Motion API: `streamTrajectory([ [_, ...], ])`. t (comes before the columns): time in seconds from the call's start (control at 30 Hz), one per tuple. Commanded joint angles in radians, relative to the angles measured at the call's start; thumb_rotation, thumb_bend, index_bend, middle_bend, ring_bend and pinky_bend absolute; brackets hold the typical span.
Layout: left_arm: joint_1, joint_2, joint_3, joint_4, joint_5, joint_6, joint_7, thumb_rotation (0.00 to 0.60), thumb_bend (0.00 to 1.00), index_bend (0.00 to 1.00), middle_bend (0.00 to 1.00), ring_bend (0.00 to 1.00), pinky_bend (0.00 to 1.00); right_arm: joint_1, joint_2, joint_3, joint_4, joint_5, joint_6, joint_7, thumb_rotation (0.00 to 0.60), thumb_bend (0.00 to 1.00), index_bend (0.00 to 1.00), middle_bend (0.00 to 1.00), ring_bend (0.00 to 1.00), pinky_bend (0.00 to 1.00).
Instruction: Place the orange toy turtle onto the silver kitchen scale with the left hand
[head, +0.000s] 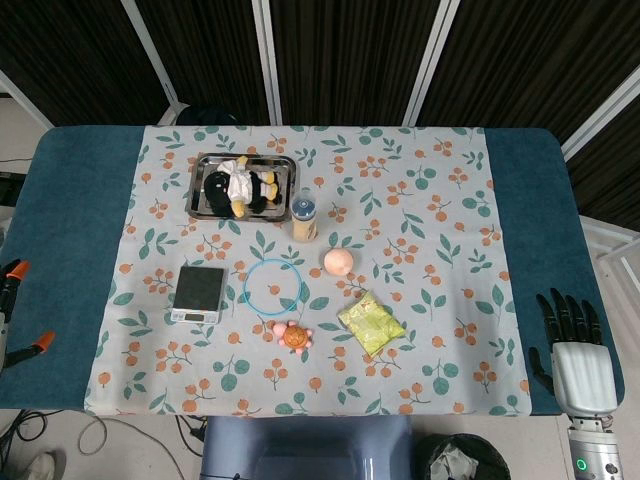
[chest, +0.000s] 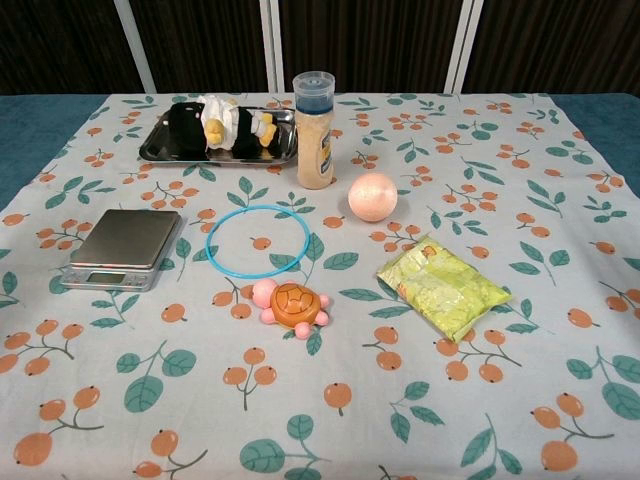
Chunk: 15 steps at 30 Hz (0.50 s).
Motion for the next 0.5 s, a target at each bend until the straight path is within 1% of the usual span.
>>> streamTrajectory([
  [0.03,0.000,0.000,0.001,0.000,0.001,0.000,0.001,0.600,0.13,0.03,0.04,0.02,0.06,0.000,0.000,0.000,0.000,0.000,0.000,0.000,0.600,0.50,0.01,0.00,0.01,0.00],
  [0.5,-0.003,0.004,0.004,-0.001,0.001,-0.008,0.005,0.600,0.13,0.02,0.04,0.02,0.06,0.002,-0.003,0.000,0.001,0.003,-0.006,-0.004,0.600,0.50,0.01,0.00,0.01,0.00],
])
